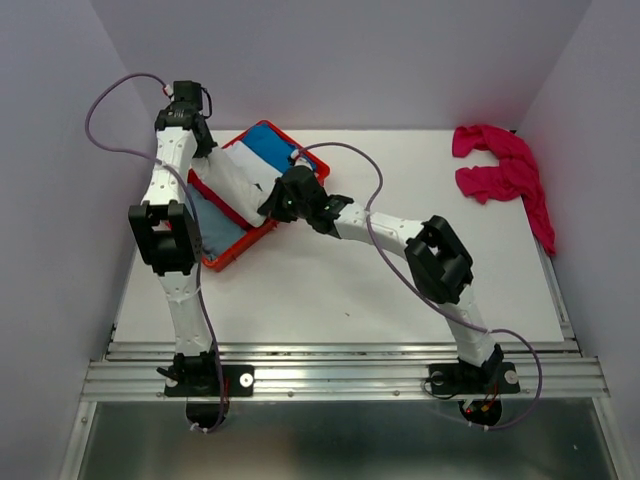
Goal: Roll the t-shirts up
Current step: Place the T-shirt in the bin.
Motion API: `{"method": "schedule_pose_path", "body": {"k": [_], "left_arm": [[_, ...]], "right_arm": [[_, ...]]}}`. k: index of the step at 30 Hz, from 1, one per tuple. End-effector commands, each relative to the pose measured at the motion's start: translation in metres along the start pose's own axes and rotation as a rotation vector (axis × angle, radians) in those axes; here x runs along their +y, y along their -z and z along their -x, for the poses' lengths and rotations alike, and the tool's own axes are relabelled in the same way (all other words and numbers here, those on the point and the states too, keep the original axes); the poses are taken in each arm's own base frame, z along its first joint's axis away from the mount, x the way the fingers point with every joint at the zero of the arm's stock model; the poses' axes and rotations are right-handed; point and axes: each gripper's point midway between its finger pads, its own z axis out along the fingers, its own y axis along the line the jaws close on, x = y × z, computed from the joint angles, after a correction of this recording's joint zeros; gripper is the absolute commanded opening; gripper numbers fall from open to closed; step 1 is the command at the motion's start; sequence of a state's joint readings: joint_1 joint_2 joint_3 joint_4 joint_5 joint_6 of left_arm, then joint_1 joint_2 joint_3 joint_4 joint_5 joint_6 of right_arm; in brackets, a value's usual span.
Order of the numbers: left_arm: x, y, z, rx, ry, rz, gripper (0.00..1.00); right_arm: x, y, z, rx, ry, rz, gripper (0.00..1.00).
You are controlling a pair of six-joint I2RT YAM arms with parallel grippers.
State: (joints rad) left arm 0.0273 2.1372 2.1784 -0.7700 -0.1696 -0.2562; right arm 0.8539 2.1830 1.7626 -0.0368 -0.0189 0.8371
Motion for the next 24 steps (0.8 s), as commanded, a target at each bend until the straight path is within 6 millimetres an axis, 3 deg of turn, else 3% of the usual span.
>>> {"method": "schedule_pose_path", "body": {"k": [1, 10, 24], "left_arm": [[0.003, -0.003, 0.053, -0.159, 0.02, -0.015, 0.0], [0.017, -0.04, 0.039, -0.115, -0.012, 0.051, 0.0], [0.028, -0.072, 0.03, -0.093, -0.011, 0.12, 0.0]], "right_arm": [[0.032, -0.004, -0.013, 0.046, 0.027, 0.088, 0.01], [0.026, -0.012, -0.03, 0.087, 0.022, 0.083, 0.01], [0.032, -0.03, -0.044, 0.136, 0.016, 0.105, 0.01]]}}
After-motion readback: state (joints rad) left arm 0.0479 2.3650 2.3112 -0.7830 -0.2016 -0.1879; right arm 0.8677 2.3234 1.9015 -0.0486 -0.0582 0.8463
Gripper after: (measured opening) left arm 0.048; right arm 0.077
